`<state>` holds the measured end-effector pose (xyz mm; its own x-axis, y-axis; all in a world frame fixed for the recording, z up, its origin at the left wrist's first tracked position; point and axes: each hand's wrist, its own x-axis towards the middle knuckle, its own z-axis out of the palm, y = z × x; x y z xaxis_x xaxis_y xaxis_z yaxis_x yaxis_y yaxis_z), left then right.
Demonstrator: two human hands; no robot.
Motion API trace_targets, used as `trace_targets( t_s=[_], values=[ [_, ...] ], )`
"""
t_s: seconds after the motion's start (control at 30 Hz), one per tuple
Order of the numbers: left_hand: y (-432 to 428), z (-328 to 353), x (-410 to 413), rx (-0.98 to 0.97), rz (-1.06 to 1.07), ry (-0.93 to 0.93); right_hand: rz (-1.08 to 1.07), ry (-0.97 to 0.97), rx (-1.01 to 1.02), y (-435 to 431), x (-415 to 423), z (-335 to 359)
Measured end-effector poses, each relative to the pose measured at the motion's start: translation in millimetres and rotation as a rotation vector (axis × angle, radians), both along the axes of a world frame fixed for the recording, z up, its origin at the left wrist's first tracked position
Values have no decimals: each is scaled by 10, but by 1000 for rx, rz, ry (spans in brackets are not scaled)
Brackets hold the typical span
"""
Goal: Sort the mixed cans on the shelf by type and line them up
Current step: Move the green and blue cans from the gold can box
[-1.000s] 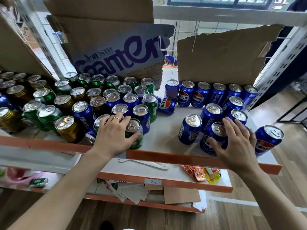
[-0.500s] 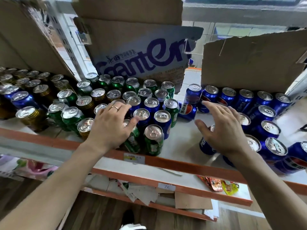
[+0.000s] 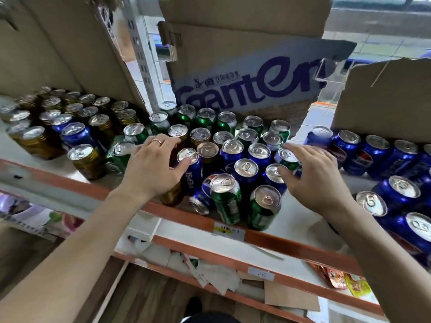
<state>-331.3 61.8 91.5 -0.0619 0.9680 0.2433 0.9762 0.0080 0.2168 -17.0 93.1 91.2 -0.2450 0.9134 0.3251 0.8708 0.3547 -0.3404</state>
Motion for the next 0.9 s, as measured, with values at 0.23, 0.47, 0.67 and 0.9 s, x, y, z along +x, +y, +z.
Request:
trace_targets(
  t_s=[0.23, 0.47, 0.67, 0.9],
  values=[
    [568, 29, 141, -241, -78, 109, -113, -89, -197, 200, 3, 13],
    [1029, -79, 220, -467, -190, 163, -197, -75, -307, 264, 6, 36],
    [1211, -207, 279, -439, -178, 168, -218, -51, -293, 329, -45, 33],
    [1247, -200, 273, -417, -185, 92, -127, -61, -261, 401, -327, 86]
  ],
)
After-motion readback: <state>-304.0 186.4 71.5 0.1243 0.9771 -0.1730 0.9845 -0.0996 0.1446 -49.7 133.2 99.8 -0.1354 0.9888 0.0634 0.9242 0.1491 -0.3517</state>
